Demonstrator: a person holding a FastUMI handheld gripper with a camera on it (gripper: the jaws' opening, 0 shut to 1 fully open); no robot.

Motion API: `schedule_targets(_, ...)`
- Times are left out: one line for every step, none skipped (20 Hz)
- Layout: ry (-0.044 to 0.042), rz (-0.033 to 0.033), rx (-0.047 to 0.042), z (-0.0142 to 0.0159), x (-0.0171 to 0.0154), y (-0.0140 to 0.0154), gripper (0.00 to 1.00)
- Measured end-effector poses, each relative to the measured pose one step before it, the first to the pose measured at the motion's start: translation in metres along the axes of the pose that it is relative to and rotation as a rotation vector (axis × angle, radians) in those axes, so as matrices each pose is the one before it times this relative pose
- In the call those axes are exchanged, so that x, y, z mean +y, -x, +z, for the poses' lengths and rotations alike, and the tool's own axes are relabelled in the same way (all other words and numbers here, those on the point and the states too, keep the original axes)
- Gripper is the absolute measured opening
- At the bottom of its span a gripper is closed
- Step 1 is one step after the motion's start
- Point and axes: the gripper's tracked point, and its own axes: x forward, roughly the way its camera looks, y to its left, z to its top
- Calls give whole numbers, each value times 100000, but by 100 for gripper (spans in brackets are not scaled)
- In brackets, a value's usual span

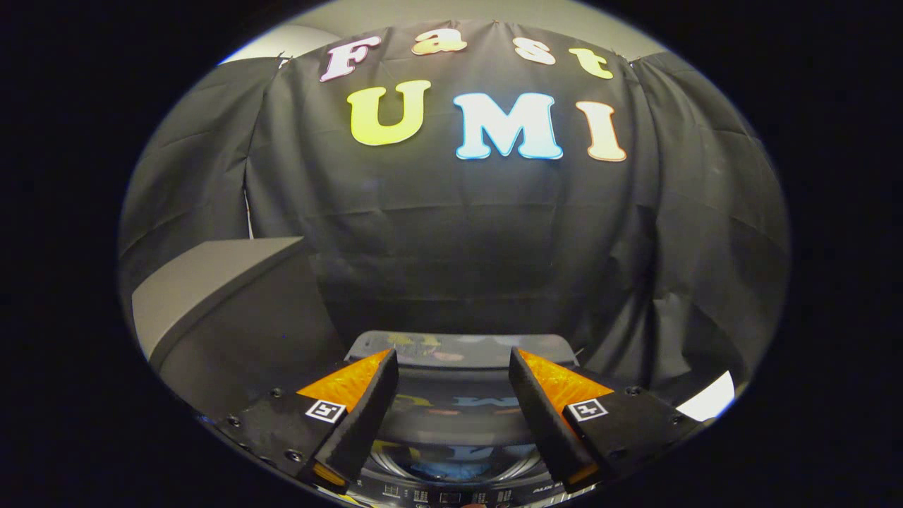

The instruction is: Put the clothes into the washing machine and then close the washing machine lid.

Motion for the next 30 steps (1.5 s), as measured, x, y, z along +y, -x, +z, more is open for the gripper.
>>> schedule_targets(-94, -185, -454, -834, 175, 680, 98)
schedule_targets(-176, -109, 15, -880, 268, 720, 98)
schedule_targets(116, 226, -292, -966, 453, 576, 98)
schedule_targets(400, -233, -5, -955, 449, 683, 98)
schedule_targets(796, 46, -952, -665, 499, 705, 98)
schedule_targets(1201, -496, -1147, -573, 477, 882, 98)
schedule_targets(950, -235, -490, -584, 495, 813, 98)
schedule_targets(566, 84, -1030, -349, 553, 962, 98)
schedule_targets(451, 193, -1731, -76, 451, 1056, 98)
schedule_targets(519, 161, -3190, 193, 528, 1333, 98)
schedule_targets(1566, -933, -3375, 161, 311, 1255, 98)
schedule_targets(1854, -752, -2479, -178, 187, 1469, 98)
schedule_targets(933, 111, -1393, -430, 488, 1202, 98)
schedule_targets(13, 797, -1036, -310, 534, 1454, 98)
schedule_targets(-708, 0, -1138, -457, 171, 1509, 98)
schedule_targets(-1354, -179, -1948, -177, 311, 1704, 98)
schedule_targets(-1336, -222, -1400, -24, 173, 1549, 98)
schedule_targets(-977, -397, -1608, 49, 182, 1750, 98)
schedule_targets(-543, -302, -1187, 44, 131, 1402, 98)
schedule_targets(40, -598, -967, 51, 72, 1702, 98)
schedule_targets(-270, -708, -520, 33, -133, 1474, 98)
schedule_targets(-244, -649, -947, 178, 71, 1790, 98)
schedule_targets(68, -293, -857, 176, 113, 1640, 98)
schedule_targets(859, -773, -1205, 180, -4, 1591, 98)
schedule_targets(701, -84, -728, 183, -67, 1348, 98)
schedule_targets(1267, -499, -100, -153, 74, 1358, 98)
schedule_targets(865, -1604, 773, -301, -386, 1002, 98)
schedule_targets(-1055, -792, 32, -171, -7, 1033, 98)
schedule_targets(-832, -769, -528, 98, 128, 814, 98)
schedule_targets(-553, -1417, 67, -101, -46, 583, 98)
